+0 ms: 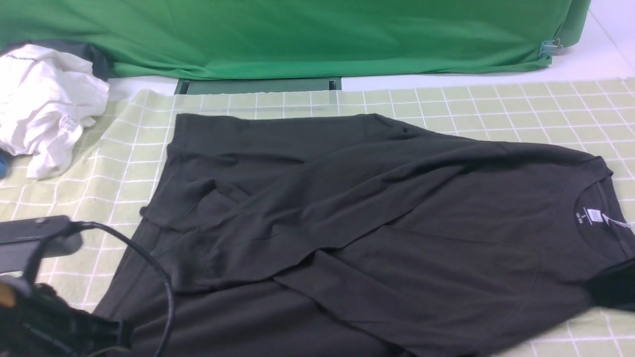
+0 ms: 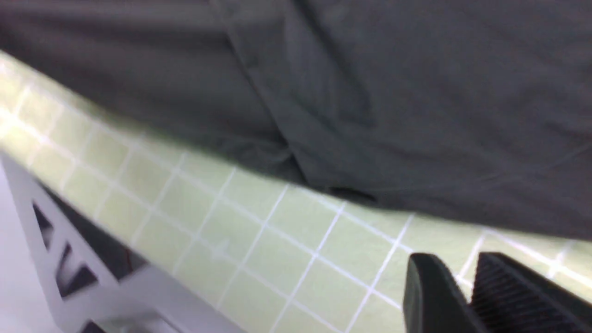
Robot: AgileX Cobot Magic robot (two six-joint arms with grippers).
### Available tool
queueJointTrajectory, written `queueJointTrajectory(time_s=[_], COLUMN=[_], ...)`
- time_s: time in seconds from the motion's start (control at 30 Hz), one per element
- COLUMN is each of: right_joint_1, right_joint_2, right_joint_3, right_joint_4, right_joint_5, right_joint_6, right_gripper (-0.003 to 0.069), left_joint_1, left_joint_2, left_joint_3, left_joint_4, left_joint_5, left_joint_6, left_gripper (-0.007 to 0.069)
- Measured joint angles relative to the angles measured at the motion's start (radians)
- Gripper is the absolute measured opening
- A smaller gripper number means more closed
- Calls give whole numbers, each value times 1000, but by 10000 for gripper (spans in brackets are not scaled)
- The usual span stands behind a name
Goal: Fold a long-sleeved shirt over a green coffee tablecloth.
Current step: 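Grasp the near edge of the shirt at its hem and shoulder corners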
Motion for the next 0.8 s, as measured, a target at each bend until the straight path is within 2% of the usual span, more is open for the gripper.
queueJointTrajectory(time_s=[0.1,0.17,0.23,0.27,0.4,0.47,0.7,0.8], right_joint_1=[125,241,294,374,461,477,483,483], right_joint_2=[64,129,174,239,342,393,583,621], right_joint_3=[61,106,127,144,146,146,146,146], right_joint_4=[-81,-174,-215,-272,-324,-333,-382,-386], right_joint_5=[-91,-167,-218,-287,-385,-419,-498,-531], right_joint_6=[65,148,189,237,260,265,296,300], right_gripper=[176,244,297,394,533,568,564,514], left_joint_1=[0,0,0,0,0,0,0,0], left_joint_2=[-35,-48,-49,-49,-49,-49,-49,-49], left_joint_3=[0,0,0,1,1,1,1,1], left_joint_4=[0,0,0,0,0,1,8,7], left_joint_5=[9,28,39,48,48,48,47,45], left_joint_6=[-2,-4,-4,-4,-4,-4,-3,-3], left_gripper=[11,11,11,11,11,11,11,11])
